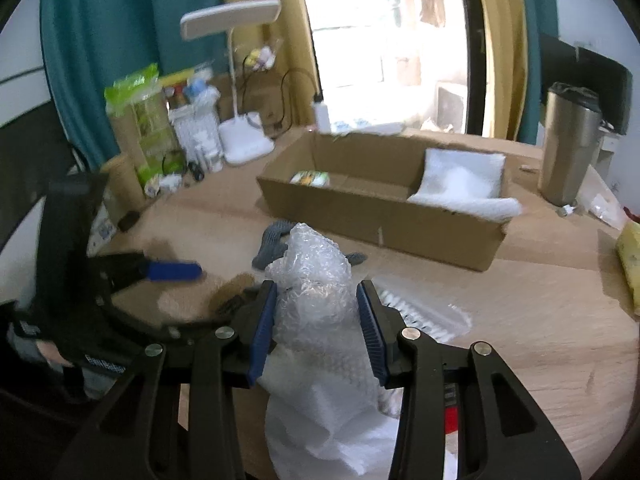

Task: Organize soft objects
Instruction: 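Grasp the bubble wrap with the right tool while the left tool reaches the brown plush toy, then close the left tool on the brown plush toy and lift it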

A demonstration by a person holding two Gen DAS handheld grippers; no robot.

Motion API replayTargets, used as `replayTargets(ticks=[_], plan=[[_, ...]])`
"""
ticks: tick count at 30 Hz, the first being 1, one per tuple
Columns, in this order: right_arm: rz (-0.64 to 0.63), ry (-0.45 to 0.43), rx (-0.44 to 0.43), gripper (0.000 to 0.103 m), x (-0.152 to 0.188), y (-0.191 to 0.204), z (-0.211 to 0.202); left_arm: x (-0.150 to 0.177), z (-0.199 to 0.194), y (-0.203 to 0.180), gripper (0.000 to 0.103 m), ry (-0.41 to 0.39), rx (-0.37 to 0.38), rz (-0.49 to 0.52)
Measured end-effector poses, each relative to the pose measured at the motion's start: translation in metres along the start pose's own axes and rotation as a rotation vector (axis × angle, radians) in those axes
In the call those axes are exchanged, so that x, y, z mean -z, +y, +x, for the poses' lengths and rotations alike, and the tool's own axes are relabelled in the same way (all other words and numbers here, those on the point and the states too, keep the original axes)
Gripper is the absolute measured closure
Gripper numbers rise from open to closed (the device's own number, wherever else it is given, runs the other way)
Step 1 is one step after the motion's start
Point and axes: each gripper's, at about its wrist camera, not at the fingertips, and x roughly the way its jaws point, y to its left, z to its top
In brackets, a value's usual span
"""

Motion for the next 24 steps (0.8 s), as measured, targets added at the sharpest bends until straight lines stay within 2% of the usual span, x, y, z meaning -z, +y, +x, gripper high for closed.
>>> replayTargets(ticks=[3,9,19,21,24], plan=[[0.016,-0.036,-0.004,0.06,-0.003,-0.005,-0.008,0.002,0.008,-0.005,0.012,0.03,-0.001,0.018],[0.014,-0.035,0.005,0.06,-0.003,-0.008,-0.011,0.003,0.018,-0.003,0.012,0.068,-0.038,0.03],[0.017,-0.041,0.026,0.06,-0.004,-0.009,-0.015,-0.003,0.025,-0.011,0.013,0.072,0.009,0.084],[0.019,-0.042,0.032,0.06,-0.004,-0.01,-0.017,-0.002,0.024,-0.012,0.031,0.071,0.026,0.09],[0.023,-0.042,0.041,0.06,-0.005,-0.011,-0.017,-0.002,0.024,-0.014,0.041,0.074,0.028,0.112]])
